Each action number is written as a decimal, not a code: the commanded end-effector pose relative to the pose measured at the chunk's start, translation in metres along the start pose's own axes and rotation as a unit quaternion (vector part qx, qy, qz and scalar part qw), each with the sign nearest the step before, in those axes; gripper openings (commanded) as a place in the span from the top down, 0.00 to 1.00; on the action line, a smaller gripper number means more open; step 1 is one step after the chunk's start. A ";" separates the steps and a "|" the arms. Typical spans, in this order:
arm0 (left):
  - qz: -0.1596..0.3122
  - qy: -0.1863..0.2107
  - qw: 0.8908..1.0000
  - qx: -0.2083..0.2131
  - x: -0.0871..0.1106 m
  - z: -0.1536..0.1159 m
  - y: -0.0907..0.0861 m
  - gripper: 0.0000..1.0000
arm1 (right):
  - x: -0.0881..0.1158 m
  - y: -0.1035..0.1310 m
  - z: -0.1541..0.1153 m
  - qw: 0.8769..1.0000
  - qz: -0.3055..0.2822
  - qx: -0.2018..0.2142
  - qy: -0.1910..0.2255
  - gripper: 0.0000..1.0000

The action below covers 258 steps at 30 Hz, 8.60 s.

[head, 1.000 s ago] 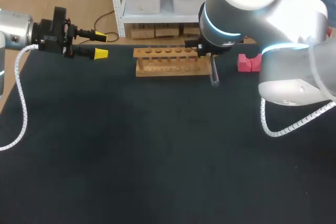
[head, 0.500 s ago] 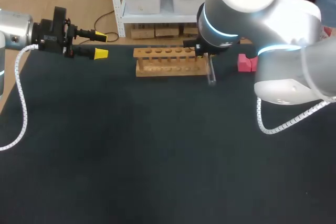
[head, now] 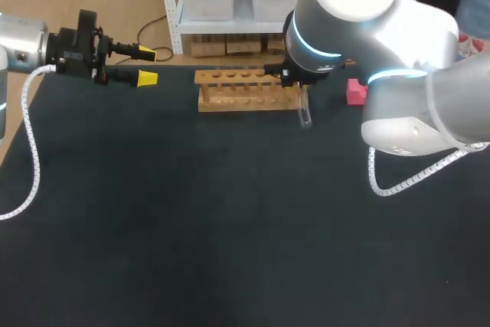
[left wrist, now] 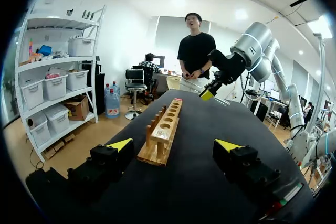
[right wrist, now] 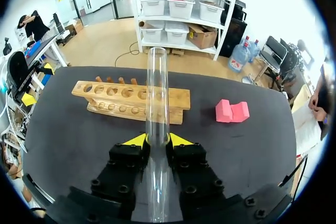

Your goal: Grasp the test tube, adjust it, and insert it.

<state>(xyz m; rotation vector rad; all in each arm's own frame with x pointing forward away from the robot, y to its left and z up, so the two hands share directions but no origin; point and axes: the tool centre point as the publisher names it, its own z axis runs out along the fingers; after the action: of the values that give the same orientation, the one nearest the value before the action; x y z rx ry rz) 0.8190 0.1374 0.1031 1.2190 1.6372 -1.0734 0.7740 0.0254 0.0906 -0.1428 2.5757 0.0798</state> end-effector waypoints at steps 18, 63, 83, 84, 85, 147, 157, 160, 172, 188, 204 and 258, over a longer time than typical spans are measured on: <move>0.001 -0.001 1.000 0.000 0.001 0.000 0.000 0.00 | -0.007 0.008 0.041 0.999 -0.021 -0.019 0.022 1.00; 0.001 -0.001 1.000 0.000 0.001 0.000 0.000 0.00 | 0.000 0.011 0.077 0.996 -0.033 -0.049 0.071 1.00; 0.001 -0.001 1.000 0.000 0.001 0.000 0.000 0.00 | 0.005 0.010 0.025 0.999 -0.005 -0.023 0.030 1.00; 0.001 -0.001 1.000 0.000 0.001 0.000 0.000 0.00 | 0.005 0.010 0.019 1.000 0.000 -0.024 0.019 1.00; 0.001 -0.001 1.000 0.000 0.001 0.000 0.000 0.00 | 0.004 0.009 0.014 1.000 0.003 -0.022 0.011 1.00; 0.001 -0.001 1.000 0.000 0.001 0.000 0.000 0.00 | -0.086 -0.023 -0.062 0.955 -0.064 0.038 -0.286 1.00; 0.001 -0.001 1.000 0.000 0.001 0.000 0.000 0.00 | -0.086 -0.023 -0.062 0.955 -0.064 0.038 -0.286 1.00; 0.001 -0.001 1.000 0.000 0.001 0.000 0.000 0.00 | -0.086 -0.023 -0.062 0.955 -0.064 0.038 -0.286 1.00; 0.001 -0.001 1.000 0.000 0.001 0.000 0.000 0.00 | -0.091 -0.019 -0.059 0.942 -0.053 0.052 -0.327 1.00; 0.001 -0.001 1.000 0.000 0.001 0.000 0.000 0.00 | -0.120 -0.002 -0.045 0.916 -0.042 0.024 -0.398 1.00; 0.001 -0.001 1.000 0.000 0.001 0.000 0.000 0.00 | -0.139 0.019 -0.029 0.898 -0.016 0.015 -0.440 1.00; 0.001 -0.001 1.000 0.000 0.001 0.000 0.000 0.00 | -0.129 0.020 0.018 0.903 0.006 0.018 -0.429 1.00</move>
<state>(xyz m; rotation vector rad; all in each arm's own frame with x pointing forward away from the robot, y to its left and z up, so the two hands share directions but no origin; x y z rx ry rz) 0.8190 0.1374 0.1031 1.2190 1.6372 -1.0734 0.8876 0.0577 0.1466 -0.0550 1.6955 0.0727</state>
